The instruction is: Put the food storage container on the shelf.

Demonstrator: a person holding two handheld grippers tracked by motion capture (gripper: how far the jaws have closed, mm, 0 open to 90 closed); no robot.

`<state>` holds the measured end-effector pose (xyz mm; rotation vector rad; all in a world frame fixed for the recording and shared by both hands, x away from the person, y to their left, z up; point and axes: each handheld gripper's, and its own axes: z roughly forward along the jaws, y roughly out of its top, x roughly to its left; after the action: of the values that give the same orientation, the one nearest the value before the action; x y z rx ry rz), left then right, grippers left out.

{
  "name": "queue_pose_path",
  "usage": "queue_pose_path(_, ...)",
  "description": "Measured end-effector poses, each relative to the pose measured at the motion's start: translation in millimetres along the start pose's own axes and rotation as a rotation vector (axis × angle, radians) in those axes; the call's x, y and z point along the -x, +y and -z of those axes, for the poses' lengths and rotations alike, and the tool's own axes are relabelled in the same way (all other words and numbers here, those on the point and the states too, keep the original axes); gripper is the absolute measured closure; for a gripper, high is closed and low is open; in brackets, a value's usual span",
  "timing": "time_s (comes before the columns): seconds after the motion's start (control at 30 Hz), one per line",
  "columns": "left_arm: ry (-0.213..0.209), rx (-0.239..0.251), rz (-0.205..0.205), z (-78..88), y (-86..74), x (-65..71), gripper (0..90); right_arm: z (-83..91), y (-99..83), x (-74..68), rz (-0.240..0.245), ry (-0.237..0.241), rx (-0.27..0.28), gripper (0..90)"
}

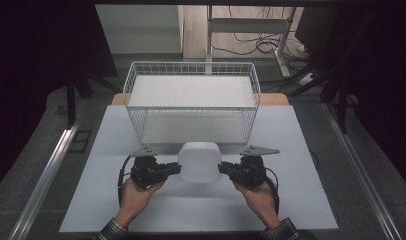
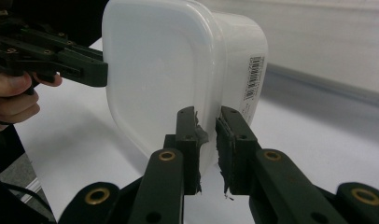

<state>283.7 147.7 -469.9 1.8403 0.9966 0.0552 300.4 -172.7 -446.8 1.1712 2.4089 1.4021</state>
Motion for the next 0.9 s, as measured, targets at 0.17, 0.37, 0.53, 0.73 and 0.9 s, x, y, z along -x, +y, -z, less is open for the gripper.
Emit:
queue_pose_path(0.17, 0.009, 0.016, -0.011, 5.1, 9.1, 2.2, 80.0, 3.8, 9.0, -1.7, 0.016, -0.004, 0.015, 78.5)
queue_pose_path(0.37, 0.016, 0.046, -0.027, 13.7, 25.2, 3.5, 80.0, 8.9, 27.7, -4.1, 0.038, -0.009, 0.041, 78.5)
queue_pose_path(0.53, 0.028, 0.069, -0.036, 21.9, 40.1, 4.2, 79.9, 12.7, 44.1, -6.9, 0.060, -0.014, 0.059, 78.5)
queue_pose_path(0.73, 0.038, 0.086, -0.047, 28.2, 57.1, 4.4, 79.9, 17.5, 64.9, -8.0, 0.071, -0.019, 0.090, 78.5)
queue_pose_path(0.9, 0.049, 0.105, -0.057, 35.4, 72.4, 5.3, 79.9, 20.6, 77.1, -9.0, 0.079, -0.020, 0.110, 78.4)
